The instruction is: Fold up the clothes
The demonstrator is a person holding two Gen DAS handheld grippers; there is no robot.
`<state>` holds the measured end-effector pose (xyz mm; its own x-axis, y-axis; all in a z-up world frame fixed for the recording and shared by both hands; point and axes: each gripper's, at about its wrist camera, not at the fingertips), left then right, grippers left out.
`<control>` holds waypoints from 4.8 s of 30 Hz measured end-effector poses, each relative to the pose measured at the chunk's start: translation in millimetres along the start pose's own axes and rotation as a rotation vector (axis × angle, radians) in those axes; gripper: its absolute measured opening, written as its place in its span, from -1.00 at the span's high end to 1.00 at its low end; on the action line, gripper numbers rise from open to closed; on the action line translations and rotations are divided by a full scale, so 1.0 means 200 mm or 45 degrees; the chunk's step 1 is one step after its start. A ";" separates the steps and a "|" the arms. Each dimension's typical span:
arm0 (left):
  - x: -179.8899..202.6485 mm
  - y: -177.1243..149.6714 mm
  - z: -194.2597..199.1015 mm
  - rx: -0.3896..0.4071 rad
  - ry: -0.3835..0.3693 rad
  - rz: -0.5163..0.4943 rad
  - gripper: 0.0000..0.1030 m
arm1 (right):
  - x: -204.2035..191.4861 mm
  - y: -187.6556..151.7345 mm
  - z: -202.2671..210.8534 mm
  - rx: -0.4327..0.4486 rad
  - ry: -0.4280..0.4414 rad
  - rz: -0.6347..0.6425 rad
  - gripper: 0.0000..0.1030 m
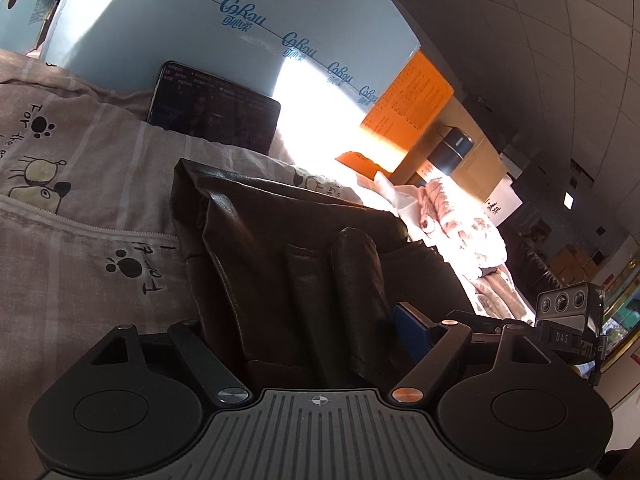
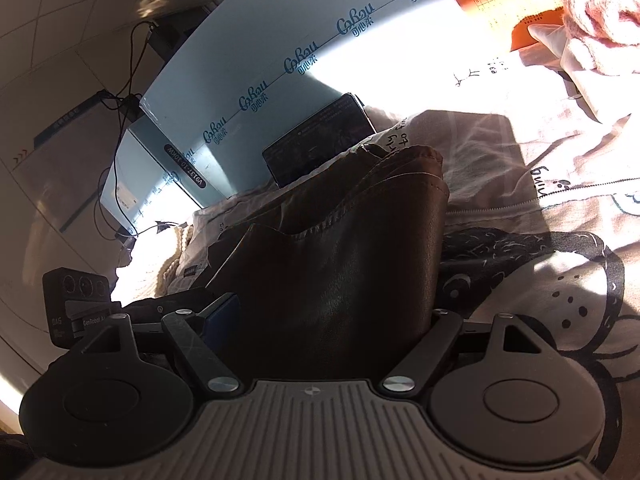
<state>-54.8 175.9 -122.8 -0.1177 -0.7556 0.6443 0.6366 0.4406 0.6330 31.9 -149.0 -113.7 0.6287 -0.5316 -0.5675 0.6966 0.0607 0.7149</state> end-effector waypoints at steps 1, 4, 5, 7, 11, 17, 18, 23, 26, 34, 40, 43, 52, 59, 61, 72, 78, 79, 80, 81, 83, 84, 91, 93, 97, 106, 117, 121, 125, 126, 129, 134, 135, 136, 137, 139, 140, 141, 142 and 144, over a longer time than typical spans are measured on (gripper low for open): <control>-0.01 0.00 0.00 -0.002 -0.013 0.019 -0.62 | 0.00 0.00 0.00 0.001 0.002 -0.003 -0.54; -0.03 0.01 0.01 -0.002 -0.046 0.061 -0.59 | 0.00 0.00 0.00 0.004 0.008 -0.011 -0.55; -0.03 0.01 0.01 -0.003 -0.043 0.062 -0.57 | 0.00 0.00 0.00 0.006 0.006 -0.012 -0.54; -0.03 0.01 0.01 -0.004 -0.038 0.064 -0.46 | 0.00 0.00 0.00 0.011 -0.003 -0.014 -0.48; -0.03 0.01 0.00 -0.007 -0.019 0.063 -0.22 | 0.01 0.00 0.00 0.012 -0.077 -0.021 0.10; -0.01 0.00 -0.02 -0.006 0.017 0.039 0.20 | 0.00 0.00 0.00 0.021 -0.096 -0.034 0.44; 0.00 0.00 -0.02 0.002 0.022 0.034 0.27 | 0.01 0.01 0.01 0.037 -0.096 -0.049 0.54; 0.09 0.01 0.00 0.049 0.032 -0.009 0.54 | 0.02 0.02 0.06 0.102 -0.062 -0.147 0.69; 0.18 0.03 0.01 0.083 0.013 -0.033 0.58 | 0.02 0.03 0.11 0.158 -0.034 -0.178 0.72; 0.43 0.00 -0.03 0.154 -0.037 -0.088 0.60 | -0.05 0.08 0.34 0.300 -0.054 -0.089 0.73; 0.56 0.01 -0.11 0.169 -0.090 -0.126 0.60 | -0.05 0.12 0.50 0.349 -0.129 -0.038 0.73; 0.62 0.03 -0.16 0.166 -0.119 -0.148 0.60 | -0.05 0.14 0.56 0.387 -0.199 0.009 0.73; 0.86 0.17 -0.40 0.201 -0.149 -0.237 0.62 | -0.02 0.30 0.70 0.510 -0.395 0.183 0.73; 1.07 0.30 -0.62 0.238 -0.191 -0.228 0.62 | 0.04 0.52 0.79 0.588 -0.561 0.336 0.73; 1.11 0.34 -0.67 0.253 -0.214 -0.205 0.62 | 0.06 0.59 0.82 0.619 -0.596 0.372 0.74; 1.29 0.46 -1.08 0.227 -0.252 -0.198 0.62 | 0.42 0.80 0.91 0.748 -0.708 0.360 0.73; 1.22 0.45 -1.41 0.124 -0.268 -0.123 0.62 | 0.76 0.84 0.93 0.723 -0.762 0.194 0.73; 1.21 0.44 -1.44 0.117 -0.266 -0.120 0.61 | 0.81 0.84 0.92 0.716 -0.778 0.164 0.72; 1.19 0.43 -1.47 0.121 -0.252 -0.126 0.60 | 0.85 0.84 0.91 0.706 -0.796 0.136 0.72; 1.17 0.42 -1.48 0.118 -0.233 -0.131 0.56 | 0.89 0.84 0.90 0.696 -0.810 0.116 0.70; 1.15 0.40 -1.50 0.126 -0.188 -0.156 0.38 | 0.95 0.84 0.87 0.674 -0.837 0.085 0.64; 1.14 0.38 -1.50 0.136 -0.162 -0.174 0.29 | 0.96 0.84 0.86 0.667 -0.849 0.079 0.58; 1.12 0.32 -1.42 0.189 -0.081 -0.234 -0.18 | 1.03 0.82 0.79 0.611 -0.997 0.043 -0.10; 1.14 0.33 -1.44 0.221 -0.027 -0.252 -0.57 | 1.07 0.82 0.77 0.589 -1.052 0.003 -0.35; 1.13 0.35 -1.49 0.212 0.051 -0.258 -0.67 | 1.16 0.82 0.74 0.553 -1.118 -0.108 -0.43; 1.09 0.31 -1.58 0.136 0.182 -0.311 -0.94 | 1.17 0.76 0.70 0.512 -1.228 -0.129 -0.78; 1.16 0.26 -1.51 0.237 0.263 -0.440 -1.00 | 1.04 0.83 0.74 0.574 -1.321 -0.064 -0.87; 1.20 0.26 -1.46 0.252 0.264 -0.472 -1.00 | 0.93 0.86 0.78 0.640 -1.357 -0.053 -0.90; 1.22 0.27 -1.40 0.278 0.261 -0.478 -1.00 | 0.81 0.88 0.82 0.697 -1.409 -0.020 -1.00; 1.23 0.27 -1.38 0.286 0.260 -0.477 -1.00 | 0.79 0.88 0.82 0.706 -1.410 -0.012 -1.00; 1.26 0.27 -1.32 0.320 0.245 -0.503 -1.00 | 0.72 0.88 0.85 0.742 -1.383 0.006 -1.00; 1.30 0.25 -1.18 0.353 0.215 -0.568 -1.00 | 0.61 0.88 0.87 0.795 -1.360 0.029 -1.00; 1.31 0.25 -1.15 0.356 0.210 -0.584 -1.00 | 0.58 0.88 0.87 0.802 -1.361 0.036 -1.00; 1.31 0.24 -1.12 0.354 0.204 -0.605 -1.00 | 0.56 0.88 0.87 0.805 -1.364 0.046 -1.00; 1.31 0.23 -1.08 0.352 0.200 -0.628 -1.00 | 0.54 0.88 0.86 0.807 -1.368 0.055 -1.00; 1.30 0.22 -1.01 0.351 0.198 -0.654 -1.00 | 0.50 0.87 0.85 0.802 -1.372 0.077 -1.00; 1.29 0.21 -0.97 0.349 0.198 -0.664 -1.00 | 0.48 0.87 0.84 0.799 -1.368 0.096 -1.00; 1.28 0.20 -0.94 0.348 0.198 -0.674 -1.00 | 0.45 0.86 0.83 0.795 -1.361 0.117 -1.00; 1.27 0.19 -0.90 0.346 0.198 -0.684 -1.00 | 0.42 0.86 0.82 0.792 -1.348 0.139 -1.00; 1.24 0.18 -0.82 0.338 0.201 -0.693 -1.00 | 0.36 0.83 0.80 0.790 -1.307 0.183 -1.00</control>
<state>63.7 -75.8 -10.6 -0.2451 -0.9592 0.1413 0.3032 0.0626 0.9509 137.5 -312.7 30.9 -0.0768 -0.9939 -0.0791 0.1812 -0.0919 0.9791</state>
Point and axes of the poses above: each gripper's, at about its wrist camera, not at the fingertips, and z roughly against the way its jaws point, x to its right, y to its top, and after that the axes turned 5 degrees about z, right-handed
